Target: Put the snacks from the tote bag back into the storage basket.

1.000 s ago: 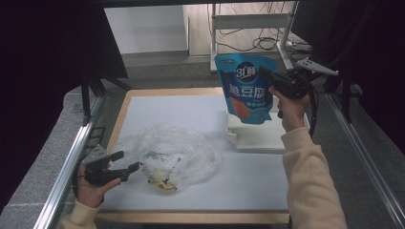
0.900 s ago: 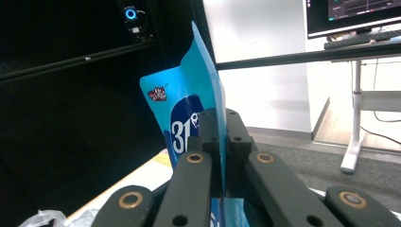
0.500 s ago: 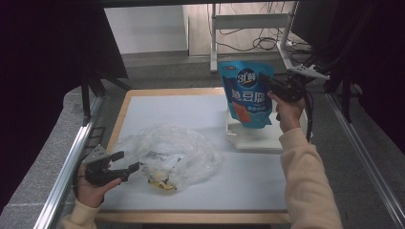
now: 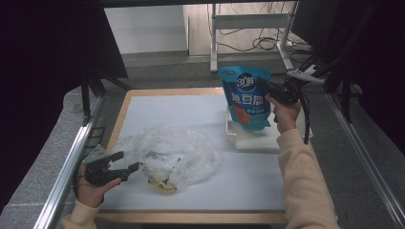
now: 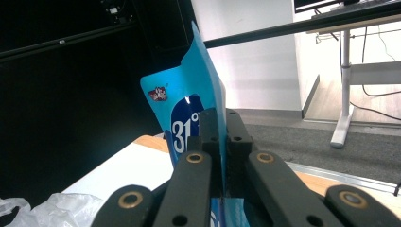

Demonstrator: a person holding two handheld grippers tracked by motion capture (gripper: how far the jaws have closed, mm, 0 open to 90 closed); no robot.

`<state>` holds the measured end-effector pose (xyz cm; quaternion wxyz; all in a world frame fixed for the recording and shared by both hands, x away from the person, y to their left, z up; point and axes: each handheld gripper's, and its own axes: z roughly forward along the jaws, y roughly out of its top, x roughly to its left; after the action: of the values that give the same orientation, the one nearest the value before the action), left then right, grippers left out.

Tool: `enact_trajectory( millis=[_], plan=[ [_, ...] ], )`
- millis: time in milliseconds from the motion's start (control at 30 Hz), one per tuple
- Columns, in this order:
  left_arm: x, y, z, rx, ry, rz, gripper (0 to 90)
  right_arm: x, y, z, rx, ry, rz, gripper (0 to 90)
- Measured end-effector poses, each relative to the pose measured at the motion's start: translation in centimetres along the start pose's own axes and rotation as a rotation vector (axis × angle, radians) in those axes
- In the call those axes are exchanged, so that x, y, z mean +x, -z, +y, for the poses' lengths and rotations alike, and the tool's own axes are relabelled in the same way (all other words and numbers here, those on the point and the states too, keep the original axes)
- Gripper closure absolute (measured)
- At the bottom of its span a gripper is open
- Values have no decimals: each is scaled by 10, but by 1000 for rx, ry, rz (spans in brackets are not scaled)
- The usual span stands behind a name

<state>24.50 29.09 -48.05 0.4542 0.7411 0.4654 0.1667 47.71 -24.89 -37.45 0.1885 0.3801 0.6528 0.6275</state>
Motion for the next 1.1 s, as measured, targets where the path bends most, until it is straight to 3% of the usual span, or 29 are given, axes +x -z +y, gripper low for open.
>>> enact_trajectory(
  millis=[267,500,933,1100],
  plan=[
    [0,0,0,1,0,0,190,-4,0,-1,0,1,-8,888],
    [-1,0,0,2,-2,0,190,-18,10,-2,16,-8,-51,885],
    [-2,-1,0,3,-3,-1,190,-32,21,-9,9,-23,-98,869],
    [-2,-1,0,3,-4,-1,190,-32,20,-7,16,-2,-106,855]
  ],
)
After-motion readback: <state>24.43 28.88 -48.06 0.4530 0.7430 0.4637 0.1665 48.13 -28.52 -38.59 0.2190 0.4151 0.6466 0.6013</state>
